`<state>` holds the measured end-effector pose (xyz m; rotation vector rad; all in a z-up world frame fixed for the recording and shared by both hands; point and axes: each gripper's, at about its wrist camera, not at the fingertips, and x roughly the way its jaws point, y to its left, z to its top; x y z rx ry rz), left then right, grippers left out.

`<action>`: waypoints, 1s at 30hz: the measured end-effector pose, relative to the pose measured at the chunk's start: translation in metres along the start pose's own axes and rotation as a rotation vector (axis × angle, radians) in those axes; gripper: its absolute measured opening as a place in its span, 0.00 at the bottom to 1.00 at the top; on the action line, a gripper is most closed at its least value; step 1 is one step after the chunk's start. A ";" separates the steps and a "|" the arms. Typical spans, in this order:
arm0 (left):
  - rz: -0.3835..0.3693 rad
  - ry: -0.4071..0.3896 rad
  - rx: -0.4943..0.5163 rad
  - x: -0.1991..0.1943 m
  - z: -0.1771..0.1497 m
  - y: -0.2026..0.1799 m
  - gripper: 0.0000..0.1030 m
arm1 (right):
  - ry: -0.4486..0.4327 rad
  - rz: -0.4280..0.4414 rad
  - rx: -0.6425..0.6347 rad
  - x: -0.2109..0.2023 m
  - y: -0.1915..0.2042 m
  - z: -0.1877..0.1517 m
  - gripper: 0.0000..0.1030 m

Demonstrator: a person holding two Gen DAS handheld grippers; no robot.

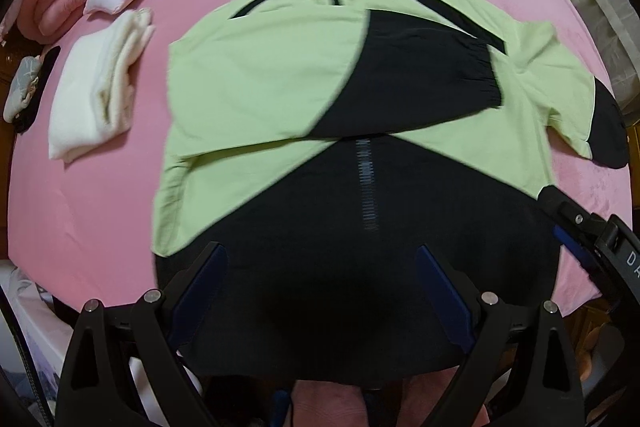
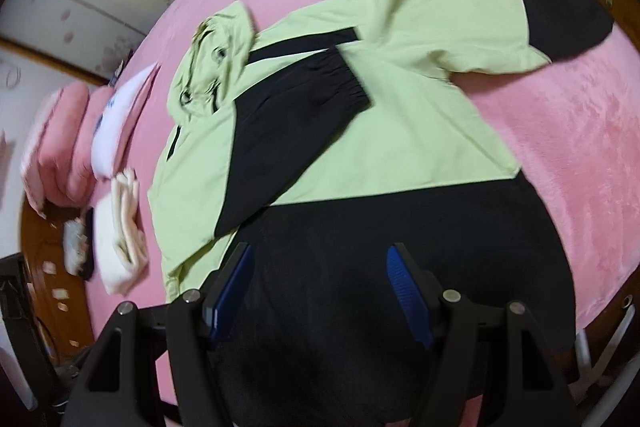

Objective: Fold large clothes
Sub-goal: 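Grasp the other black sleeve cuff with the right tool and lift it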

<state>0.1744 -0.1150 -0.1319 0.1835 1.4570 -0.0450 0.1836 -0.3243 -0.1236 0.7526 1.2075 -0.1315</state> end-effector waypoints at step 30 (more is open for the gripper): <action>0.085 0.264 0.166 0.056 0.065 -0.329 0.91 | -0.096 0.222 0.831 -0.013 -0.402 0.229 0.66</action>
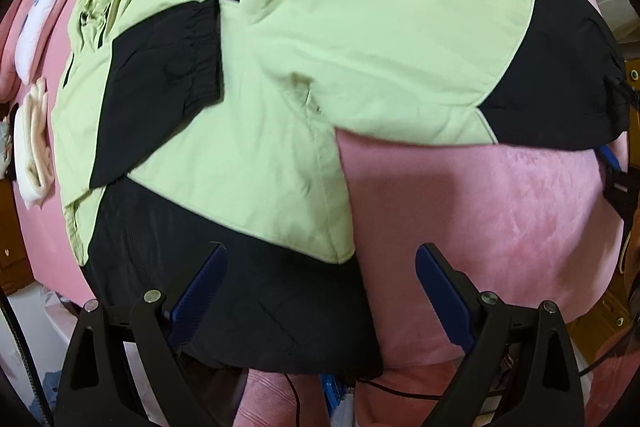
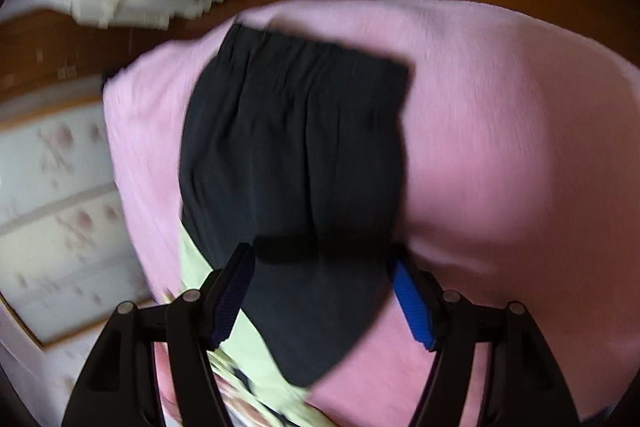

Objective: Fold large clothes
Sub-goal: 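Grasp the other black sleeve cuff with the right tool and lift it, then lay the black cuff across the jacket back with the right tool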

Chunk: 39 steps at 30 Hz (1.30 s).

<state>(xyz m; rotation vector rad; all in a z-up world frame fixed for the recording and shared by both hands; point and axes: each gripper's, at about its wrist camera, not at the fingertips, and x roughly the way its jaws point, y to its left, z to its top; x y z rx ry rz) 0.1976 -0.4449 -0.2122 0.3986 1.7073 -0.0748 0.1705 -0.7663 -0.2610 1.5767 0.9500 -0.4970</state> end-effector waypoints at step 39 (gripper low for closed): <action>0.002 -0.267 -0.321 0.014 -0.100 0.385 0.91 | -0.685 0.215 -1.209 -0.001 0.229 -0.434 0.05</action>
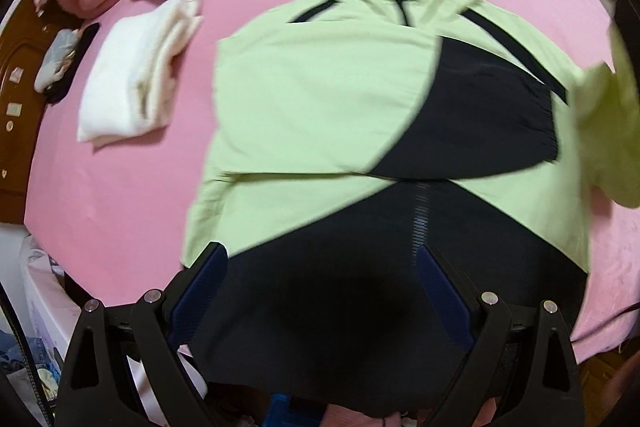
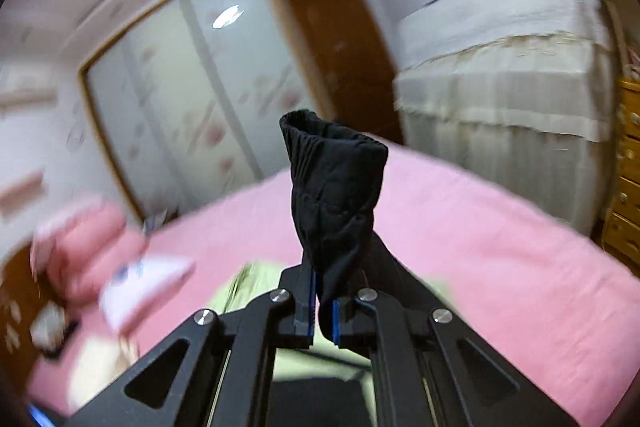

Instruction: Fold large clothes

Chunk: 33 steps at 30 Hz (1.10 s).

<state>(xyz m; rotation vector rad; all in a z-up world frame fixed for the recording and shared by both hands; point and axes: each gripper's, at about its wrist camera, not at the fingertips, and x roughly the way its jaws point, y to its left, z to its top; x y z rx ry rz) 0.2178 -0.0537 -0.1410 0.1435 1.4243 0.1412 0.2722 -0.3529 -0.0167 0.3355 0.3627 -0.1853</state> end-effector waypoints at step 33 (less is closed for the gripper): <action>-0.541 -0.014 -0.226 0.078 0.037 -0.037 0.91 | 0.612 -0.123 -0.182 -0.030 -0.032 -0.188 0.59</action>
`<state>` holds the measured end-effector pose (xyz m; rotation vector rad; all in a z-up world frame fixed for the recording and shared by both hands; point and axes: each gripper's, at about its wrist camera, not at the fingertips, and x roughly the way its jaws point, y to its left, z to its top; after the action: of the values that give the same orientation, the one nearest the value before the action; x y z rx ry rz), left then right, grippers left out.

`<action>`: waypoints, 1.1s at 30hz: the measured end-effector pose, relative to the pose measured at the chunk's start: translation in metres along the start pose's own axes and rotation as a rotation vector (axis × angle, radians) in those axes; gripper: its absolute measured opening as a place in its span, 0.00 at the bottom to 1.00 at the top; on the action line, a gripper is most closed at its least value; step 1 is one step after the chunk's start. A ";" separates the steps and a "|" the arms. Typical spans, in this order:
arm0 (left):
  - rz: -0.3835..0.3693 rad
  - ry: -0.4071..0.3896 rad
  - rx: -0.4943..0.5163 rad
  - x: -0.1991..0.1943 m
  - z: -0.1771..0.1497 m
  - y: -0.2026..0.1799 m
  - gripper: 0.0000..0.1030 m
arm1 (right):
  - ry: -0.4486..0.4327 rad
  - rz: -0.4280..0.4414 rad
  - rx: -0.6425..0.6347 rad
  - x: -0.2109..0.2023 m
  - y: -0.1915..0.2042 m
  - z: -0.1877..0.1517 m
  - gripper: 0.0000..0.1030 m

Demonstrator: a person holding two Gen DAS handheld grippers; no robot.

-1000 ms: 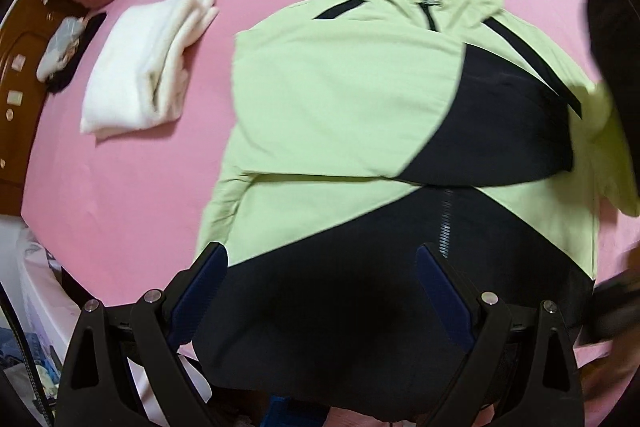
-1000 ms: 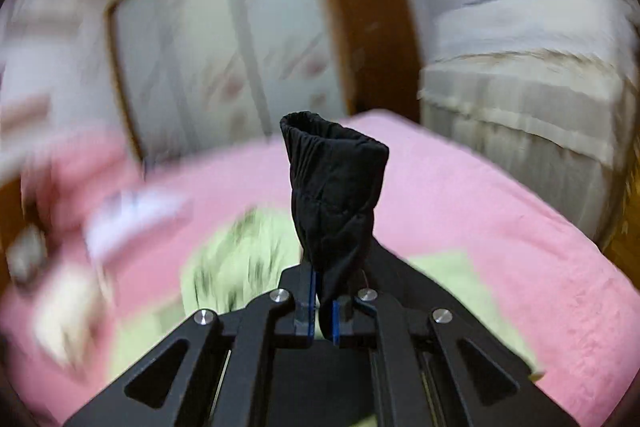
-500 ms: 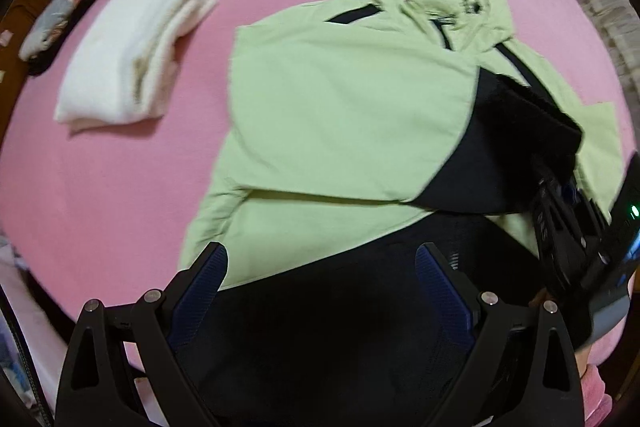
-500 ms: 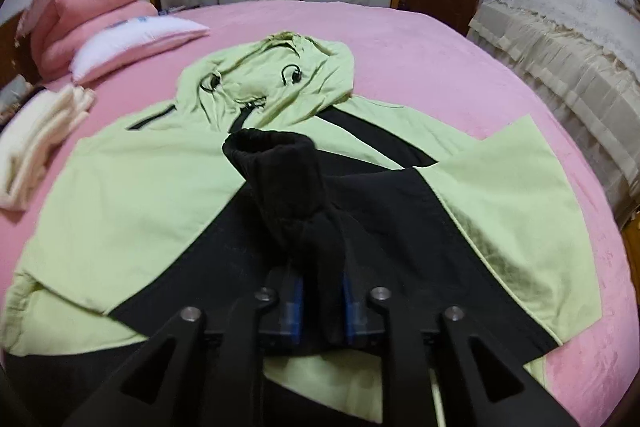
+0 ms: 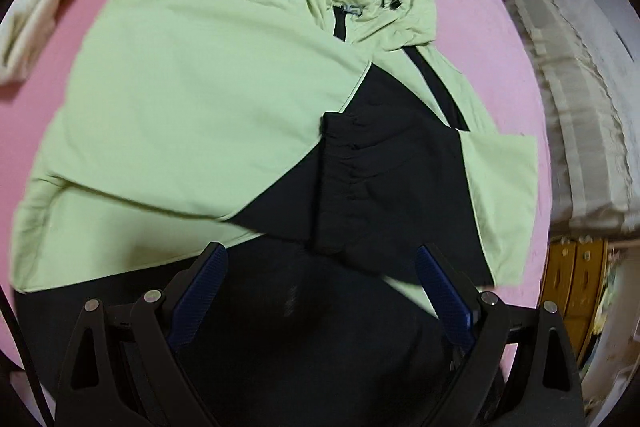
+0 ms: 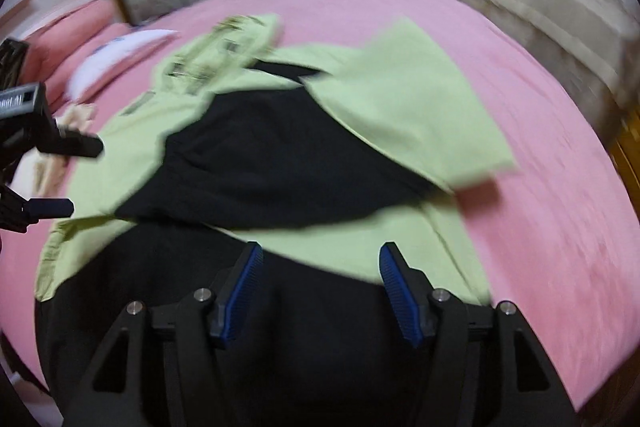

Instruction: Fold large clothes

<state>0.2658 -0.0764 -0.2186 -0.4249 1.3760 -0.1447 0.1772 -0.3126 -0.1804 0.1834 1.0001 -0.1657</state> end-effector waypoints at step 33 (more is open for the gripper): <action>-0.068 -0.605 0.238 -0.132 0.094 -0.155 0.04 | 0.103 -0.007 0.000 0.081 -0.077 0.071 0.59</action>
<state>0.3528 -0.1533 -0.0274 -0.2820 0.7391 -0.2127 0.2612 -0.4075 -0.2180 0.1901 1.1038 -0.1640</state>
